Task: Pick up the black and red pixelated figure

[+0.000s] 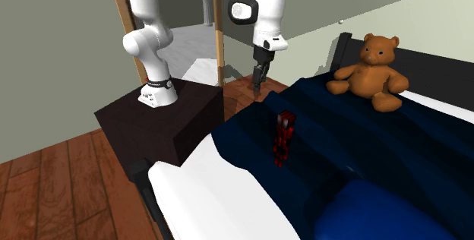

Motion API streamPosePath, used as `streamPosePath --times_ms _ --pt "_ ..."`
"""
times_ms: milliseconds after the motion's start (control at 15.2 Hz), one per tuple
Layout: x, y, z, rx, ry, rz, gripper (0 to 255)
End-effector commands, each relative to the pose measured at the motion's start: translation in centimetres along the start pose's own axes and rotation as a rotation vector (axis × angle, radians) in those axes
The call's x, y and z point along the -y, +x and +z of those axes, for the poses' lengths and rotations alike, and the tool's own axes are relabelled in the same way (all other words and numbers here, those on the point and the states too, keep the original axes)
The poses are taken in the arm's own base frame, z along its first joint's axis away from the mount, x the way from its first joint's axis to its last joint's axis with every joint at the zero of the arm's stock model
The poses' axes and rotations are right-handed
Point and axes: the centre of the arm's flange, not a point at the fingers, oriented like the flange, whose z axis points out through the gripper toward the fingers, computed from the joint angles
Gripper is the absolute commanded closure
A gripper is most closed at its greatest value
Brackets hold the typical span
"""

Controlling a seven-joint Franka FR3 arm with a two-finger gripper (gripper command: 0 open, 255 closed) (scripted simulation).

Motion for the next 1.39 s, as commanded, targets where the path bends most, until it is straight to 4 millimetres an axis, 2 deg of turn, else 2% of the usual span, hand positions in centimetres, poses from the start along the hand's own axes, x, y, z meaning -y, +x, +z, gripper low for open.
streamPosePath --times_ms 0,528,594,1056,1188,1254,1320 --pt "-0.4 2.3 1.0 -0.005 0.007 0.010 0" --pt "-2.5 11.0 6.3 -0.021 0.033 0.051 0" --pt "-2.5 11.0 6.3 -0.021 0.033 0.051 0" --pt "-2.3 11.2 10.3 -0.021 0.033 0.051 0" --pt "-2.3 11.2 10.3 -0.021 0.033 0.051 0" --pt "-2.4 11.2 10.3 -0.021 0.033 0.051 255" --pt "-2.4 11.2 10.3 -0.021 0.033 0.051 255"
